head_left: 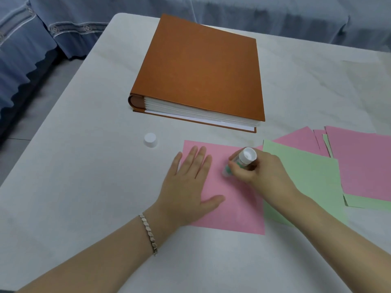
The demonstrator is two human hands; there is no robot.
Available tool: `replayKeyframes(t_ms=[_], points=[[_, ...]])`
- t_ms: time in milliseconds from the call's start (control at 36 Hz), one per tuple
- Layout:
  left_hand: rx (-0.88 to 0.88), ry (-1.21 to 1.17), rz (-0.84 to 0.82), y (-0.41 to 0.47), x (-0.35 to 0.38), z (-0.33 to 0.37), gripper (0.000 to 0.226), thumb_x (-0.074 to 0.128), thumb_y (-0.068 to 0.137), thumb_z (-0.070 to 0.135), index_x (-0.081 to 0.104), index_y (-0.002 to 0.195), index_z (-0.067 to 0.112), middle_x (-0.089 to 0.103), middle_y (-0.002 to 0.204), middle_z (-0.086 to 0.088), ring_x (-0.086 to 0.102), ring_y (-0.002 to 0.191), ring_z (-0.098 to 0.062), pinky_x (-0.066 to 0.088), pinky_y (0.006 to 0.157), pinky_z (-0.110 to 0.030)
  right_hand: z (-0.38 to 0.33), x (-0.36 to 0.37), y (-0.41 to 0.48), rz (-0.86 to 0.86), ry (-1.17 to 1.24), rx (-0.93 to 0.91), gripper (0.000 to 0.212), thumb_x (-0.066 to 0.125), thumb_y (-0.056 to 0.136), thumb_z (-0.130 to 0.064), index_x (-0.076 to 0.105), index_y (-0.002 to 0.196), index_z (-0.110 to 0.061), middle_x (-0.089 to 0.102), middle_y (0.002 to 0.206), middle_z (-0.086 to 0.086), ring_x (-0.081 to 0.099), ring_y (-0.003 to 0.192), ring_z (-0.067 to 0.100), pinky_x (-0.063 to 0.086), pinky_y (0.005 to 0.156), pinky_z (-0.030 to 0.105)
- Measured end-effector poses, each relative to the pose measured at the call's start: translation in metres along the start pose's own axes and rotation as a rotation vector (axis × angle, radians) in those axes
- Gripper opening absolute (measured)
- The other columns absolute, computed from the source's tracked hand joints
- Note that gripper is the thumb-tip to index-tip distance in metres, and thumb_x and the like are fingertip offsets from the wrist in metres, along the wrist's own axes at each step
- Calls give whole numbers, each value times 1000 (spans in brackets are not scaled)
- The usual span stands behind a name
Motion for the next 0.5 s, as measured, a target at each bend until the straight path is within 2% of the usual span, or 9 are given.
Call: replayKeyframes(t_ms=[222,333,417,500], points=[[-81,-10,6,-3,2,-6,84,34,75,70,48,136,14,42,145,-12,36,135,-31,18,105,-52,-1,-2,23,95,32,-23,18,69,80,-17,59,72,-30,62,67,-9,49,55,-5,37,57,6],[-100,-25,4,-3,1,-7,83,34,75,71,50,135,16,44,144,-8,36,135,-27,17,106,-51,-1,-5,29,149,22,-14,9,66,82,-21,63,76,-28,63,73,-14,52,61,-6,38,59,6],[-103,-28,17,-3,-1,-7,80,33,79,66,50,135,11,45,143,-9,38,134,-28,18,105,-50,1,-15,24,236,79,-8,15,66,82,-22,62,74,-34,63,65,-19,54,58,-2,43,62,13],[-98,-30,41,-3,-2,-7,75,34,82,58,51,132,4,47,141,-10,39,133,-29,19,104,-50,-2,-12,12,165,57,4,16,67,80,-20,62,70,-32,62,59,-24,53,53,3,44,62,21]])
Point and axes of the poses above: each hand's wrist, its own y-axis towards the middle knuckle, its own x-axis out of the palm, z = x × y, the point moved 7 cm from there along y, towards the middle knuckle
